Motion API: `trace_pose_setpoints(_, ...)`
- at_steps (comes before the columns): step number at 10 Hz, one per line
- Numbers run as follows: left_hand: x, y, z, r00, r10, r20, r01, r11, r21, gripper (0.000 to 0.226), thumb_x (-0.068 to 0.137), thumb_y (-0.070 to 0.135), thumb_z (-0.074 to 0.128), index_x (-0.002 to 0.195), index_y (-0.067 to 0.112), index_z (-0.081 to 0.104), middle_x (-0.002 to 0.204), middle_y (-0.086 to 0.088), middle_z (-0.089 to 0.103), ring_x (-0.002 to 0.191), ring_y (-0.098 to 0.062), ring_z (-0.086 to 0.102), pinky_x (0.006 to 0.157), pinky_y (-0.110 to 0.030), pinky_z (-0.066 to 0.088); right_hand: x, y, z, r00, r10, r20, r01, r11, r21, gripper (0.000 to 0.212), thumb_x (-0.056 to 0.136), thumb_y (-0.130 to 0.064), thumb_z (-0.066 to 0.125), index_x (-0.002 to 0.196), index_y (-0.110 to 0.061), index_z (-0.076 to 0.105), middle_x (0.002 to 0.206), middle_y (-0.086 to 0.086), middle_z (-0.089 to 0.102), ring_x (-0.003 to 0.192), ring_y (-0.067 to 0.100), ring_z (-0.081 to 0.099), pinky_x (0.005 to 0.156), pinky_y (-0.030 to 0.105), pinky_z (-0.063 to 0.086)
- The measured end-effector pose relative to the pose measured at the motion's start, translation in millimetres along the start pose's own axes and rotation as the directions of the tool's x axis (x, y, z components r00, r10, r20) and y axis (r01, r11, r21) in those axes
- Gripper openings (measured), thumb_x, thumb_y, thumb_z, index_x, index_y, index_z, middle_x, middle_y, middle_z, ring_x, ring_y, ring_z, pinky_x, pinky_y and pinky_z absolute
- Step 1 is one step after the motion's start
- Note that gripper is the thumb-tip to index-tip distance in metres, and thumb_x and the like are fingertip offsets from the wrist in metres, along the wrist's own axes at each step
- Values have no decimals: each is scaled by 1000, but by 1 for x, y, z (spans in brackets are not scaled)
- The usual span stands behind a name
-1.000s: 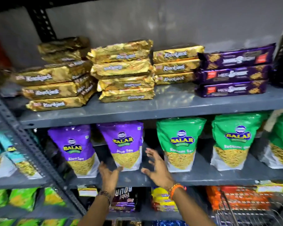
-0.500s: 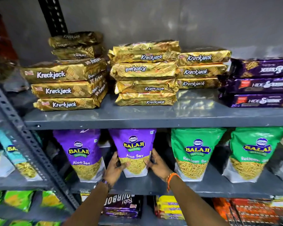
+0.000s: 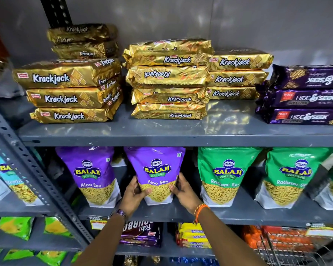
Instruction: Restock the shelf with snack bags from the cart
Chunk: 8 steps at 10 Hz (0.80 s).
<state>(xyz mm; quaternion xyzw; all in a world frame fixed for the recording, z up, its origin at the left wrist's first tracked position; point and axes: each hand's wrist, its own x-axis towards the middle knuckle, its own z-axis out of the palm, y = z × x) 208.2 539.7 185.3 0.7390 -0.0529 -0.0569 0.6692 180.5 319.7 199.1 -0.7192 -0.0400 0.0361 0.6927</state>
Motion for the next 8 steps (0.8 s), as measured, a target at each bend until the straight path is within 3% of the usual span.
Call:
trace_pose_setpoints(2,-5,-5,2,999,38,2,-38,999,11,68,81,-6,70,141,11,43,127,-10,68,112,-16,65,93,-30,54,-6,3,1,1000,2,-14,-2,1000,2,57,96,-3,54,146,-21,34,139,6,59,124,7,57,98,23,49)
trace_pose_setpoints(4,-5,0,6,1000,24,-7,-24,999,-30,65,81,-7,69,139,13,44,117,3,73,108,-10,67,89,-25,54,-2,-4,0,999,47,6,-47,999,-14,54,97,-3,53,139,-33,38,132,-6,62,119,1,59,101,23,49)
trace_pose_setpoints(6,-6,1,4,999,30,21,-30,999,-39,72,79,4,74,142,12,41,127,-6,68,115,-19,64,92,-29,54,-1,-2,0,998,55,4,-55,998,-35,56,97,-5,53,142,-32,35,130,-9,63,118,-1,59,104,28,48)
trace_pose_setpoints(7,-13,5,5,999,39,5,-39,998,-52,71,79,-2,73,139,17,41,126,-6,68,119,-25,62,92,-27,54,-11,-7,2,999,44,-24,-44,999,-6,55,97,-1,53,142,-25,34,130,-8,62,118,-3,59,101,23,50)
trace_pose_setpoints(8,-18,8,5,996,31,-79,-39,994,-99,78,74,-7,76,138,19,40,129,-3,63,122,-23,58,93,-24,52,-18,-9,4,984,39,-172,-19,993,118,53,95,5,52,140,-17,35,134,4,59,123,9,58,92,16,51)
